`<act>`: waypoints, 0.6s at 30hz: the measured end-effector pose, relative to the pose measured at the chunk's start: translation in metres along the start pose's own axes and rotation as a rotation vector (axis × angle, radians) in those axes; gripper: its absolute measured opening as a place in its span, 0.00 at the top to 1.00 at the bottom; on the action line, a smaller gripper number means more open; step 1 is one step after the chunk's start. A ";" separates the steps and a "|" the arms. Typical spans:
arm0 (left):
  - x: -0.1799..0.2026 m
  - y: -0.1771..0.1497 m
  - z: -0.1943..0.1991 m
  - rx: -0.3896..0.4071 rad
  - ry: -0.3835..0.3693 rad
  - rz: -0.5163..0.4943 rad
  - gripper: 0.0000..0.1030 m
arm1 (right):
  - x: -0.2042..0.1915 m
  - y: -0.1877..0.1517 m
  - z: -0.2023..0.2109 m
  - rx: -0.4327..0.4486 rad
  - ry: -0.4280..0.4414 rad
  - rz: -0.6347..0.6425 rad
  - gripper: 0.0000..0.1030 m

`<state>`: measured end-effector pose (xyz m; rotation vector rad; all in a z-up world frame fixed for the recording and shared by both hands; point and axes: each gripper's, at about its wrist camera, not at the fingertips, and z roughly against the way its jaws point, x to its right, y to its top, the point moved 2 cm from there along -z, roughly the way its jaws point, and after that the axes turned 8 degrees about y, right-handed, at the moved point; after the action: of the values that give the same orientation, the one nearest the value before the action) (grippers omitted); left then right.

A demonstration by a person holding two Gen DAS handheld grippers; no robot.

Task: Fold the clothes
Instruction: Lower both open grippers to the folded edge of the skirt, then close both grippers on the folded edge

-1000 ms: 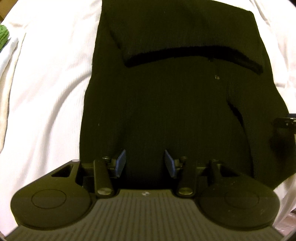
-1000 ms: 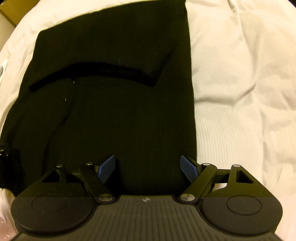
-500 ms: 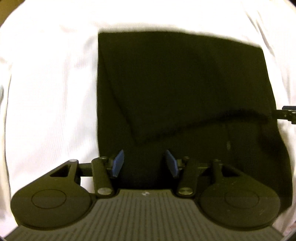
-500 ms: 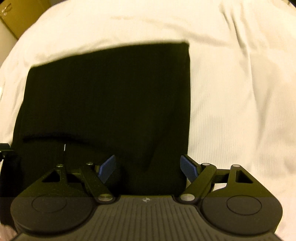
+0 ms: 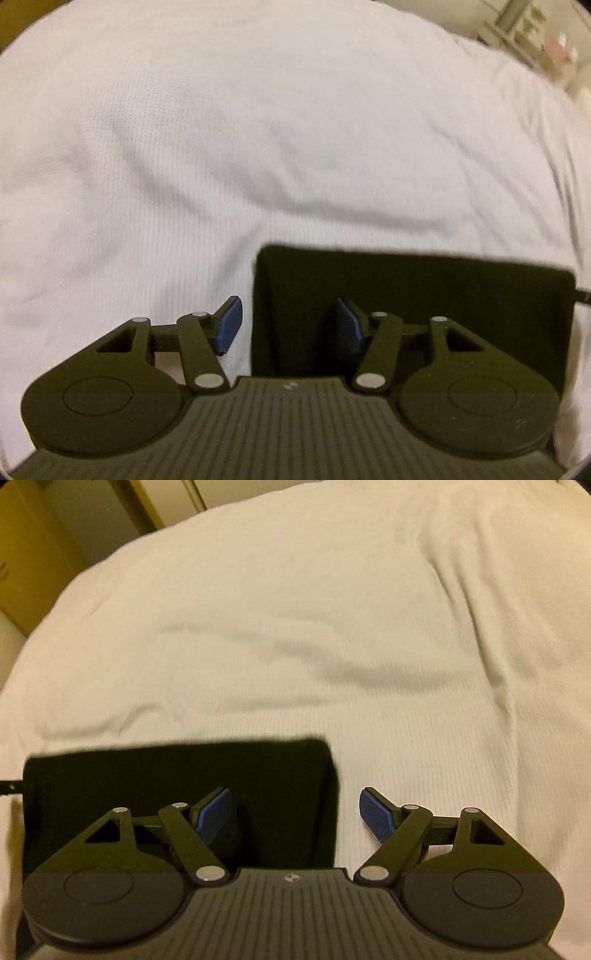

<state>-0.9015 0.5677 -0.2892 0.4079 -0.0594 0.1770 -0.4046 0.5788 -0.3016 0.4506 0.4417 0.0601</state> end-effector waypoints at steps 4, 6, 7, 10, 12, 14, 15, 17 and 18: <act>-0.019 0.013 -0.018 -0.018 -0.108 0.085 0.50 | 0.003 0.018 -0.024 -0.003 0.072 -0.033 0.29; -0.031 0.015 -0.020 -0.025 -0.162 0.100 0.50 | 0.011 0.017 -0.033 -0.004 0.124 -0.073 0.30; -0.032 0.013 -0.027 -0.028 -0.182 0.104 0.50 | 0.014 0.017 -0.036 -0.001 0.147 -0.086 0.33; -0.034 0.010 -0.036 -0.027 -0.223 0.102 0.57 | 0.020 0.018 -0.043 0.004 0.199 -0.103 0.48; -0.033 0.010 -0.034 -0.018 -0.231 0.081 0.72 | 0.017 0.018 -0.046 -0.011 0.182 -0.069 0.69; -0.031 0.007 -0.032 0.004 -0.230 0.042 0.83 | 0.011 0.019 -0.044 -0.011 0.175 -0.034 0.83; -0.029 0.008 -0.029 0.022 -0.240 0.032 0.84 | 0.008 0.019 -0.039 -0.001 0.177 -0.016 0.84; -0.024 0.009 -0.021 0.068 -0.255 -0.001 0.85 | -0.004 0.018 -0.027 0.027 0.166 0.040 0.85; -0.021 0.007 -0.014 0.094 -0.262 -0.018 0.86 | -0.011 0.017 -0.020 0.046 0.164 0.065 0.86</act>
<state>-0.9231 0.5764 -0.3013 0.5237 -0.3062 0.1077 -0.4221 0.6007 -0.3062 0.5070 0.5906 0.1508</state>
